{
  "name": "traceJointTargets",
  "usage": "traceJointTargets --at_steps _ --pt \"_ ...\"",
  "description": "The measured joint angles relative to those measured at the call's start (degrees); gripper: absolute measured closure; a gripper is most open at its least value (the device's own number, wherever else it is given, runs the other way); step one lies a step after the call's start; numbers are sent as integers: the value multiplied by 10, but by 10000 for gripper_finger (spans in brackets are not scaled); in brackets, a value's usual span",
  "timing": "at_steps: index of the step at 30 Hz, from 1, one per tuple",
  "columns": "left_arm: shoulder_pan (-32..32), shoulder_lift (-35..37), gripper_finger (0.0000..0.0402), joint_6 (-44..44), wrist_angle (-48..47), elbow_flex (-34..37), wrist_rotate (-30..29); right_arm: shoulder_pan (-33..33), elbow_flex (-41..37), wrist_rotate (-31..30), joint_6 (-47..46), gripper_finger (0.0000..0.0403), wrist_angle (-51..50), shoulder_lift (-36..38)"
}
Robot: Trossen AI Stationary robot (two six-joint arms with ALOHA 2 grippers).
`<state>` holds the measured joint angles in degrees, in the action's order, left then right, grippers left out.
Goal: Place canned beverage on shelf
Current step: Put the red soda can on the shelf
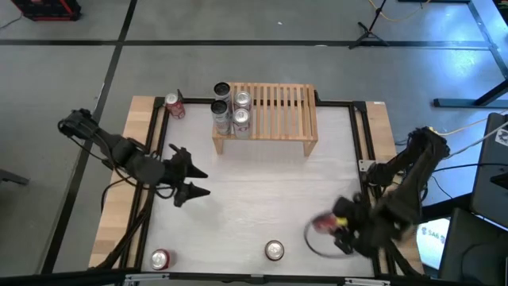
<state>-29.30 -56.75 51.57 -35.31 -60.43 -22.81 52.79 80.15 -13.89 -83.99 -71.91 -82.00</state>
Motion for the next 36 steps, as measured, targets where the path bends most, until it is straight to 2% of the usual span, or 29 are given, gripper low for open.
traceJointTargets --at_steps 4,9,12,18,24,27,32,36 --pt "14 29 67 -21 -25 -9 15 -108 93 -30 135 132 -43 0" --pt "37 56 67 -44 -63 -13 40 -254 190 -28 300 132 -42 -3" --pt "47 62 67 -66 -71 -13 51 -337 235 -9 399 132 -38 -19" --pt "67 62 67 -87 -78 -13 75 -481 339 67 564 132 -38 -86" --pt "80 62 67 -91 -79 -13 77 -597 463 146 663 132 -114 -176" --pt "85 62 67 -97 -82 -13 75 -635 503 153 698 132 -141 -217" --pt "95 61 67 -100 -80 -13 60 -694 515 155 734 132 -153 -261" --pt "96 61 67 -107 -80 -13 51 -716 514 148 778 132 -137 -284"
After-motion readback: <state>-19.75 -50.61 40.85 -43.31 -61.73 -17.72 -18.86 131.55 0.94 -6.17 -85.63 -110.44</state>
